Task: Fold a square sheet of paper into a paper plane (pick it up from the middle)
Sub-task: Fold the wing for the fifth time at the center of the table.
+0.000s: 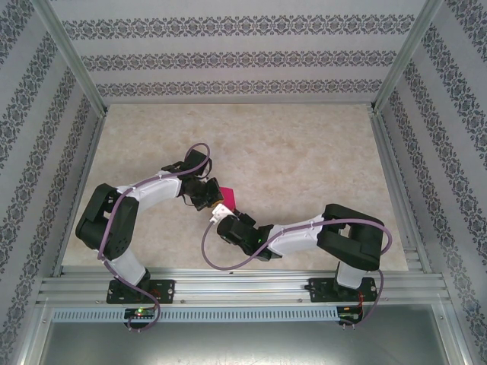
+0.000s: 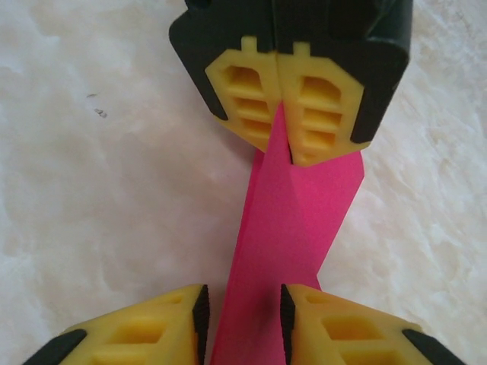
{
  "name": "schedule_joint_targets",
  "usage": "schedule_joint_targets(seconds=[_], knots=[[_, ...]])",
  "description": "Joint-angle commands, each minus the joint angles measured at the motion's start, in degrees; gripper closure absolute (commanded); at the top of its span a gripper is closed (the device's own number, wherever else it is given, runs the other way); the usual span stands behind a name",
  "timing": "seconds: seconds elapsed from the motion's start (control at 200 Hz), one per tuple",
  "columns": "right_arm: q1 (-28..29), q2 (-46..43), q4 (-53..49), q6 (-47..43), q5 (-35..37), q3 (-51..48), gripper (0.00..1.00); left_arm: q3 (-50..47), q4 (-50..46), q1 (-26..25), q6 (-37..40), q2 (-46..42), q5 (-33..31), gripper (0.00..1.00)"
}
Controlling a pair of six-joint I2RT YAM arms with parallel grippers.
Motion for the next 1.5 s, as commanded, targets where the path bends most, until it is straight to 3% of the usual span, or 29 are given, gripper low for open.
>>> schedule_joint_targets(seconds=[0.0, 0.075, 0.35, 0.45, 0.619, 0.789, 1.009, 1.294, 1.494], knots=[[0.6, 0.4, -0.2, 1.0, 2.2, 1.2, 0.73, 0.6, -1.4, -0.3, 1.0, -1.1, 0.4, 0.96], [0.5, 0.5, -0.3, 1.6, 1.9, 1.1, 0.8, 0.6, -1.4, -0.2, 1.0, -1.1, 0.3, 0.96], [0.5, 0.7, -0.6, 4.8, 0.8, 0.7, 0.86, 0.4, -1.5, -0.2, 1.1, -1.1, 0.2, 0.95], [0.6, 0.6, -0.1, 6.1, 0.1, 0.4, 0.96, 0.4, -1.6, -0.2, 1.3, -1.2, 0.4, 0.93], [-1.0, -1.1, 2.0, 12.0, -4.9, -1.9, 1.0, 1.1, -4.1, -0.2, 2.8, -4.1, -3.1, 0.76], [-5.0, -4.3, 8.2, 20.0, -16.6, -5.7, 1.0, 1.4, -8.4, -0.2, 4.1, -10.4, -10.6, 0.56], [-10.6, -5.4, 16.8, 29.5, -28.3, -10.6, 1.0, -1.4, -8.8, -0.1, 4.4, -17.8, -15.7, 0.52], [-15.4, -3.6, 24.6, 38.7, -37.3, -13.1, 1.0, -5.0, -5.7, -0.2, 4.4, -19.4, -13.2, 0.53], [-17.6, -1.8, 24.6, 43.4, -41.5, -12.7, 1.0, -6.8, -2.9, -0.1, 4.8, -18.9, -10.3, 0.55]])
